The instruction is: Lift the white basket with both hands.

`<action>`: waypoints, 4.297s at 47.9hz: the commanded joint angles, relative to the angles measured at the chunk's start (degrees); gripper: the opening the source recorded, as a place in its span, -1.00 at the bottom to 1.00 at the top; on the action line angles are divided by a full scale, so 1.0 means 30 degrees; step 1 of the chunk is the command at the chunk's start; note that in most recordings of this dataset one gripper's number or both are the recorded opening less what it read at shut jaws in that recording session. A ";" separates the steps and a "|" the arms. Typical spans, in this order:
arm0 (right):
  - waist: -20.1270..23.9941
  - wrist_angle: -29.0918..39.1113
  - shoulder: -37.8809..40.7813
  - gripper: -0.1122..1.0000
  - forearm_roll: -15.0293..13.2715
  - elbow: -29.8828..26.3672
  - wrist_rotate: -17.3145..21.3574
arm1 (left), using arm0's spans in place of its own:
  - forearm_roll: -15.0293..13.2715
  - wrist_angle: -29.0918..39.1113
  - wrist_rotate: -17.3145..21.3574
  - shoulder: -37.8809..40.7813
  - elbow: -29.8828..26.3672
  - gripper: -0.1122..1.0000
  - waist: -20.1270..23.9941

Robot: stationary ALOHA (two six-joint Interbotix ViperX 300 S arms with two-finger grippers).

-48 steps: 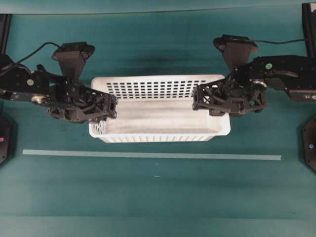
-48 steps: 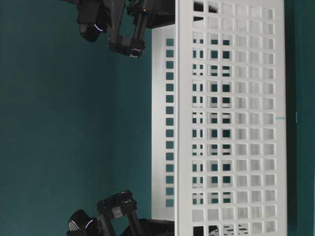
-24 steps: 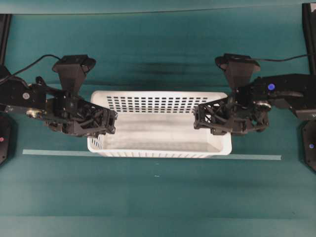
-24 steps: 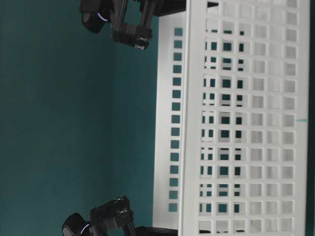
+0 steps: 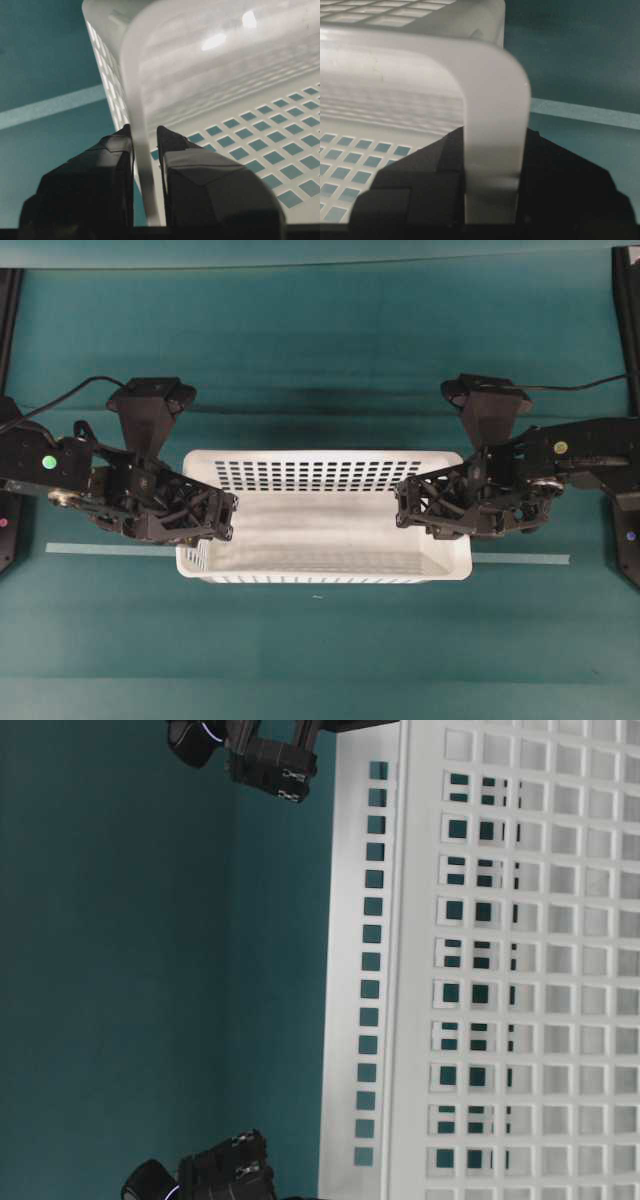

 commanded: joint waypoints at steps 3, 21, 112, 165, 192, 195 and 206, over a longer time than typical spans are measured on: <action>0.0557 0.0000 0.0117 -0.50 -0.0146 0.0029 -0.0176 | 0.0117 -0.0059 -0.0176 -0.0264 -0.0322 -0.67 -0.0498; 0.1230 -0.0088 0.0381 -0.50 -0.0146 -0.0029 0.0381 | 0.0117 -0.0059 -0.0615 -0.0059 -0.0176 -0.67 -0.0850; 0.1553 -0.1436 0.1172 0.57 -0.0586 0.0088 0.1436 | 0.0352 -0.1289 0.1494 0.0791 0.0498 0.75 -0.0410; 0.0967 -0.3926 -0.6123 0.93 -0.2285 0.0908 -0.1230 | 0.0293 -0.0850 0.3252 -0.6914 0.1289 0.90 -0.0762; 0.1113 -1.1865 -0.6592 0.91 -0.2607 0.1230 -1.0049 | 0.0322 -0.4541 0.8057 -1.1279 0.2490 0.90 -0.0850; 0.1113 -1.2012 -0.6768 0.91 -0.2607 0.1377 -1.0400 | 0.0322 -0.4951 0.9199 -1.1689 0.2549 0.89 -0.0850; 0.1113 -1.3213 -0.8174 0.91 -0.2607 0.2051 -1.2773 | 0.0322 -0.5625 1.2891 -1.3242 0.2666 0.88 -0.0879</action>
